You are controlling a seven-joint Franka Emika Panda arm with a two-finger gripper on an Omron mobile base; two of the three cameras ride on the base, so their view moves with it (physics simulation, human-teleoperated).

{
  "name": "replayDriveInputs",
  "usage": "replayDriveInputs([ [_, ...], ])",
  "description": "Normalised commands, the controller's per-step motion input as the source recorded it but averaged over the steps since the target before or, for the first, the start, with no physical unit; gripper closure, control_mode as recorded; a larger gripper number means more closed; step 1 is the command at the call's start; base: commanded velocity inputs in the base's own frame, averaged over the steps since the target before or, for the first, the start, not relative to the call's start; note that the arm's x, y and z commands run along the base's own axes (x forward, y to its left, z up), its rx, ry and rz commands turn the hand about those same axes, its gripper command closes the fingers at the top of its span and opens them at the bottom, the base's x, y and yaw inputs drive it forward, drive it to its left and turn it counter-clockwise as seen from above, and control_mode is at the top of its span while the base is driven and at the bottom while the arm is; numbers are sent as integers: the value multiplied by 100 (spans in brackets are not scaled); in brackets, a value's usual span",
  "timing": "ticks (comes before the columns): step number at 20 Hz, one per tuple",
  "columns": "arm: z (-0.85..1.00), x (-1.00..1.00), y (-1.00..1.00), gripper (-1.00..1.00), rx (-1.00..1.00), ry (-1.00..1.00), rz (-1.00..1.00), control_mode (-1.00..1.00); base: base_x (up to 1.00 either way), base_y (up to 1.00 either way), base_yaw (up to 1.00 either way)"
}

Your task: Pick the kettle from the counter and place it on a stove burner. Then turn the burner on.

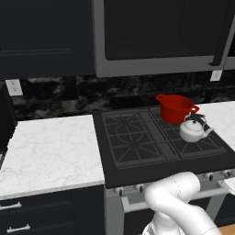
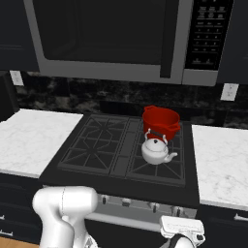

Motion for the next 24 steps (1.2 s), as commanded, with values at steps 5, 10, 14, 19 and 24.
replayDriveInputs([
  [5,0,0,13,100,-7,-9,0,-100,0,0,0],
  [10,7,-4,11,100,-21,-12,0,-100,0,0,0],
  [14,5,0,5,100,-24,-8,0,-100,0,0,0],
  [19,8,0,0,100,-24,-4,0,-100,0,0,0],
  [24,20,0,0,100,-25,-3,0,-100,0,0,0],
])
